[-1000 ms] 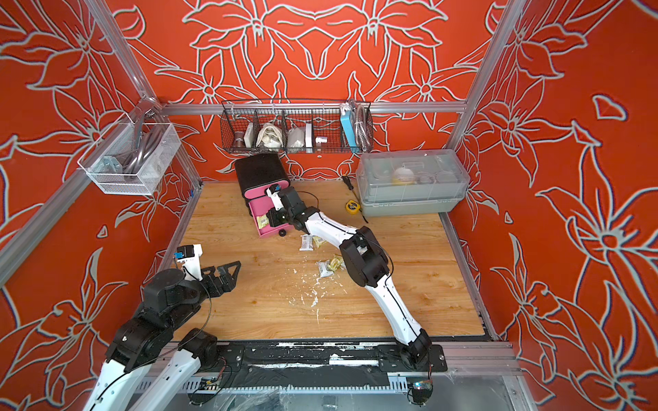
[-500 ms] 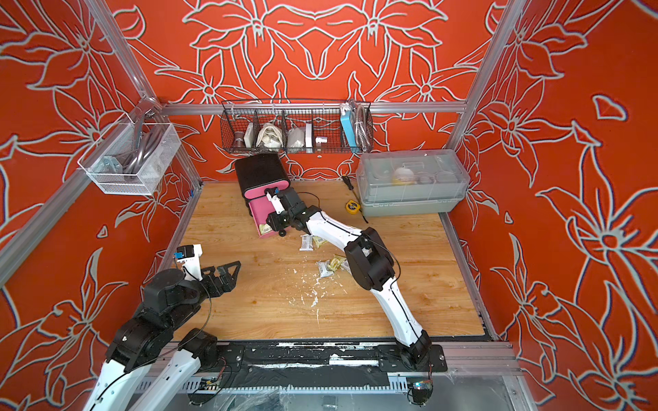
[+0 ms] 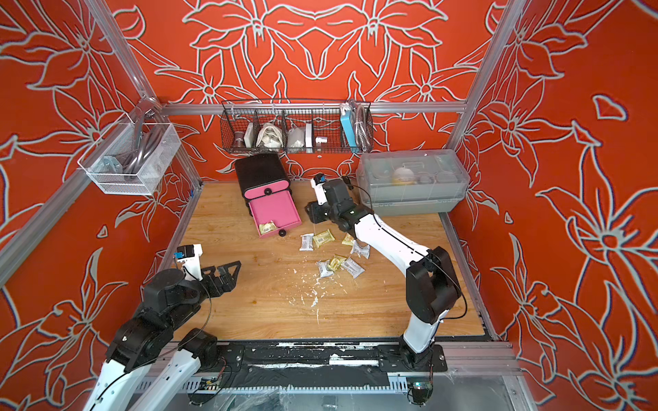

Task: Place the cookies into the drawer by color
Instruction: Pick up the cookie at the center of the board.

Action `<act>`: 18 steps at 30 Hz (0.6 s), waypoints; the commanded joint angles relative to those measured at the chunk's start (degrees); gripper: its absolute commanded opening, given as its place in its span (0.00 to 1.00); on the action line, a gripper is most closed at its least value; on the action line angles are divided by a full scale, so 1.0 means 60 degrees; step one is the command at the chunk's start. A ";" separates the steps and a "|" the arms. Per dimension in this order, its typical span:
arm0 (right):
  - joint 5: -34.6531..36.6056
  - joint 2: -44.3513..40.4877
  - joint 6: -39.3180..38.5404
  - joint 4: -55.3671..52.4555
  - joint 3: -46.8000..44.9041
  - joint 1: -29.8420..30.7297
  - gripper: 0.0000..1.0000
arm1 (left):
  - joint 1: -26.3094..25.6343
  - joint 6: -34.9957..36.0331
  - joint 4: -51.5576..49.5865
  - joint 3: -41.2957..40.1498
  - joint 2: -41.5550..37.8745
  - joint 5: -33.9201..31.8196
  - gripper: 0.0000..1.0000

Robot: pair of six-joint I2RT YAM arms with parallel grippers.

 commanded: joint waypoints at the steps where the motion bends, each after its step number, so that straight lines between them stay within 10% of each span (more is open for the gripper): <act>1: -0.0284 0.0254 0.0391 -0.0446 -0.0588 -0.0525 0.48 | 0.0064 0.0082 0.0197 -0.0090 -0.0057 0.0126 0.99; 18: -0.2443 0.2759 0.0150 -0.0372 -0.0152 -0.1466 0.70 | 0.0065 0.0079 0.0168 -0.0094 -0.0053 0.0096 0.99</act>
